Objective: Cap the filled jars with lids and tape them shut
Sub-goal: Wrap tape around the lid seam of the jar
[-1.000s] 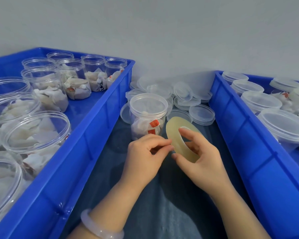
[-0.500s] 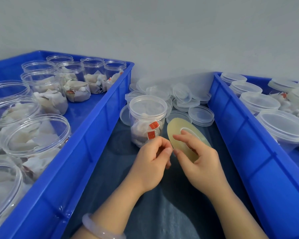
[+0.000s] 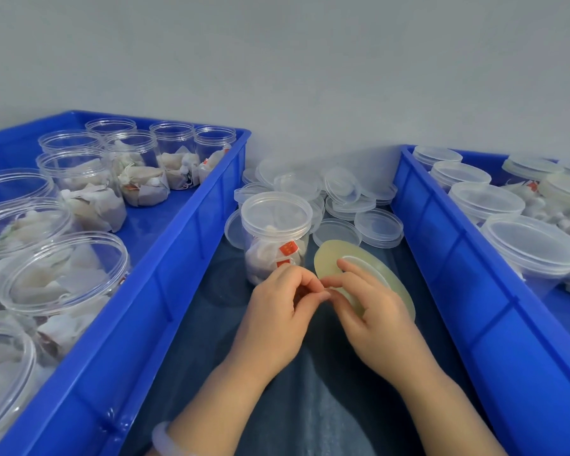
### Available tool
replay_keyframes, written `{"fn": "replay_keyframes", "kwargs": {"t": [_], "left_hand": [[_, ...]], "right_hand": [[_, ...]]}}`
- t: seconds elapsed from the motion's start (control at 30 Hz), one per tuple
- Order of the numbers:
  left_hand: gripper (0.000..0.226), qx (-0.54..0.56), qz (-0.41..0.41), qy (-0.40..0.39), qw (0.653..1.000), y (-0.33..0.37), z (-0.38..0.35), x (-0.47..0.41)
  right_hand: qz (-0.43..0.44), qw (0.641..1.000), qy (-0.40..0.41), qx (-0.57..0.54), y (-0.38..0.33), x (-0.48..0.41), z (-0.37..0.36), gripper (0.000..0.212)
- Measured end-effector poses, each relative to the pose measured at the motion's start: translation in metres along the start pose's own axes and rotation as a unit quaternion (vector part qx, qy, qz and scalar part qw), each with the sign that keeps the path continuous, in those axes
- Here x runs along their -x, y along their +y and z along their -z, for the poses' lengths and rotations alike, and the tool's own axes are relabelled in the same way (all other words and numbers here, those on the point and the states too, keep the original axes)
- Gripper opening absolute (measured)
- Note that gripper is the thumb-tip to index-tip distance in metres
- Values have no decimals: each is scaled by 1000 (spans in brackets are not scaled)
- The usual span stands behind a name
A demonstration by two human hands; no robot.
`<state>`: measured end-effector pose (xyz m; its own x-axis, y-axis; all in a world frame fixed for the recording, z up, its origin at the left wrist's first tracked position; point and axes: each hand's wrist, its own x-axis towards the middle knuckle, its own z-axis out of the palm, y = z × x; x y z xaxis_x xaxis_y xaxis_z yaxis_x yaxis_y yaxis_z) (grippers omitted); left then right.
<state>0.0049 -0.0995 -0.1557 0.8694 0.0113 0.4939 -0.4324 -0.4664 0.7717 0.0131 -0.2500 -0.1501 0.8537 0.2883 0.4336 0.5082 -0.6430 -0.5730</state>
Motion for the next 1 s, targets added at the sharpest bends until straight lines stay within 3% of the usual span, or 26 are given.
{"fn": "replay_keyframes", "kwargs": {"t": [0.1, 0.23, 0.3, 0.4, 0.5, 0.67, 0.8, 1.0], "left_hand": [[13, -16, -32, 62, 997, -1, -1, 0], [11, -36, -86, 75, 993, 6, 1, 1], [9, -52, -131, 128, 982, 9, 7, -4], [42, -53, -62, 237, 968, 5, 19, -24], [76, -3, 63, 123, 990, -1, 25, -45], [71, 146, 74, 101, 981, -12, 30, -37], [57, 228, 86, 81, 967, -7, 39, -26], [62, 226, 79, 52, 969, 5, 40, -22]], "right_hand": [[0, 1000, 0, 7, 2, -1, -2, 22], [-5, 999, 36, -13, 3, 0, 0, 15], [-7, 998, 61, -6, 1, -3, 1, 10], [-40, 998, 51, -2, -4, -17, 9, 10], [-80, 997, 10, -19, -14, -41, 24, 9], [-47, 992, -107, 37, -39, -66, 51, 24], [-43, 979, -190, 67, -57, -63, 70, 15], [-65, 968, -228, 88, -67, -58, 77, 10]]}}
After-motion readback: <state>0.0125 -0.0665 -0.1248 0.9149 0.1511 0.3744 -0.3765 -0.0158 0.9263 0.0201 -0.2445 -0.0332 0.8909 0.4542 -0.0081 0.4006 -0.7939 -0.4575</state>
